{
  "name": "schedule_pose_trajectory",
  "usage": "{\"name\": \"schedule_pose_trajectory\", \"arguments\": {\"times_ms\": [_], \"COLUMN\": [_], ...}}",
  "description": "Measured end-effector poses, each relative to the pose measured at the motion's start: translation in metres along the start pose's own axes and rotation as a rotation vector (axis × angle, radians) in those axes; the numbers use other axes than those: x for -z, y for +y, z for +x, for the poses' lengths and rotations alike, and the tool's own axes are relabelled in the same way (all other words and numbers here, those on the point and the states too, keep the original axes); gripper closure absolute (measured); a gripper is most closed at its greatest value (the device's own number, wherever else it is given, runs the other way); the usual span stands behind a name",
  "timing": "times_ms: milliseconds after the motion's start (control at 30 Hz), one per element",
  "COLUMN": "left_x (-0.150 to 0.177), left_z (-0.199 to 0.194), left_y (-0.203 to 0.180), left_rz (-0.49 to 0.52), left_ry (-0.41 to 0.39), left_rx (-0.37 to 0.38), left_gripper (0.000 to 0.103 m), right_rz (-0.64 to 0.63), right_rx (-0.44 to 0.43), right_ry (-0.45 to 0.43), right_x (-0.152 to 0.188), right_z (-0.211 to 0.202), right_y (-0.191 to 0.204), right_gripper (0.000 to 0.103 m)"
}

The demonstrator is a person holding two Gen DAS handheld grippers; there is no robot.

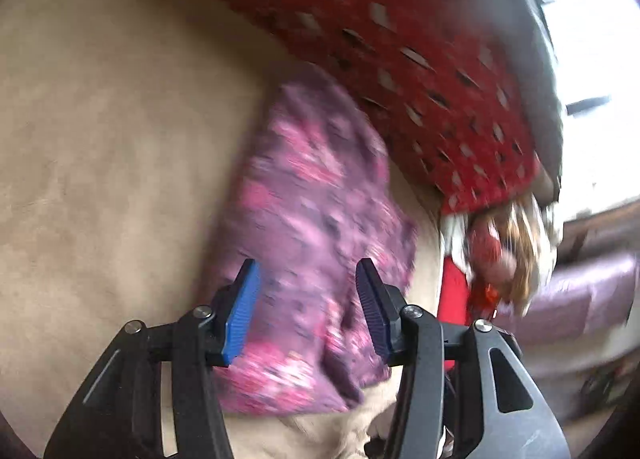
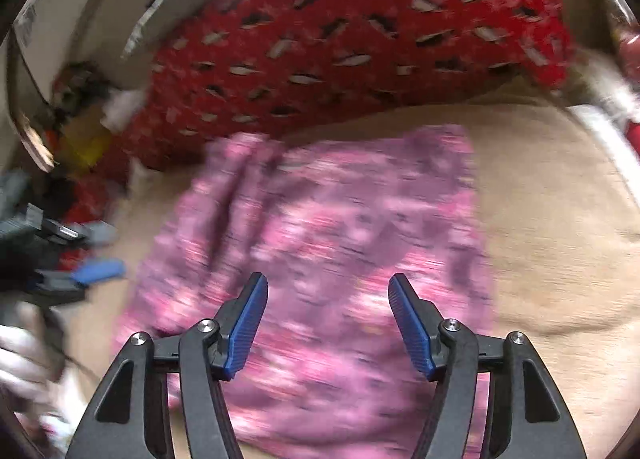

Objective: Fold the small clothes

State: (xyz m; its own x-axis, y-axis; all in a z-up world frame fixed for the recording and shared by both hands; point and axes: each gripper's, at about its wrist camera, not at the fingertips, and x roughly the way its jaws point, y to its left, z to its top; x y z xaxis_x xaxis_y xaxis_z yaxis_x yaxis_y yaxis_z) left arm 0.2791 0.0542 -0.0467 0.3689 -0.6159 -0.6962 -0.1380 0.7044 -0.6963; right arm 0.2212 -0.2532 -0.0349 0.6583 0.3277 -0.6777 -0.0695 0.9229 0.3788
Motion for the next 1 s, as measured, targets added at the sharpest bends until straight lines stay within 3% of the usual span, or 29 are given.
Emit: {"name": "schedule_pose_trajectory", "arguments": {"times_ms": [133,233,333,367,433,567,700,867,1000], "left_x": [-0.008,-0.009,-0.010,-0.010,-0.011,-0.002,0.014,0.034,0.049], "left_z": [0.021,0.035,0.039,0.040,0.039,0.036,0.030,0.039,0.075], "left_y": [0.025,0.031,0.033,0.033,0.033,0.017,-0.020,-0.054,-0.053], "left_rz": [-0.038,-0.045,-0.033,-0.031,-0.026,0.030,0.126,0.218,0.253], "left_ry": [0.053,0.086,0.088,0.088,0.086,0.051,0.021,0.028,0.092], "left_rx": [-0.034,-0.010,-0.007,-0.006,-0.007,-0.072,-0.104,-0.152,-0.280], "left_gripper": [0.055,0.055,0.055,0.055,0.055,0.055,0.055,0.055,0.055], "right_rz": [0.050,0.083,0.108,0.091,0.034,-0.073,-0.099,-0.074,0.003], "right_rx": [-0.113,-0.154,-0.250,-0.259,-0.239,-0.238,-0.226,-0.164,-0.062], "right_ry": [0.054,0.100,0.140,0.140,0.150,0.092,0.023,-0.037,0.011], "right_x": [-0.014,-0.022,-0.024,-0.023,-0.019,-0.017,-0.019,-0.023,-0.011], "right_z": [0.027,0.055,0.078,0.082,0.087,0.068,0.032,-0.014,-0.022], "right_y": [0.016,0.023,0.030,0.034,0.044,0.058,0.053,0.012,-0.044], "right_gripper": [0.035,0.034,0.037,0.042,0.094,0.094,0.095,0.095,0.095]}}
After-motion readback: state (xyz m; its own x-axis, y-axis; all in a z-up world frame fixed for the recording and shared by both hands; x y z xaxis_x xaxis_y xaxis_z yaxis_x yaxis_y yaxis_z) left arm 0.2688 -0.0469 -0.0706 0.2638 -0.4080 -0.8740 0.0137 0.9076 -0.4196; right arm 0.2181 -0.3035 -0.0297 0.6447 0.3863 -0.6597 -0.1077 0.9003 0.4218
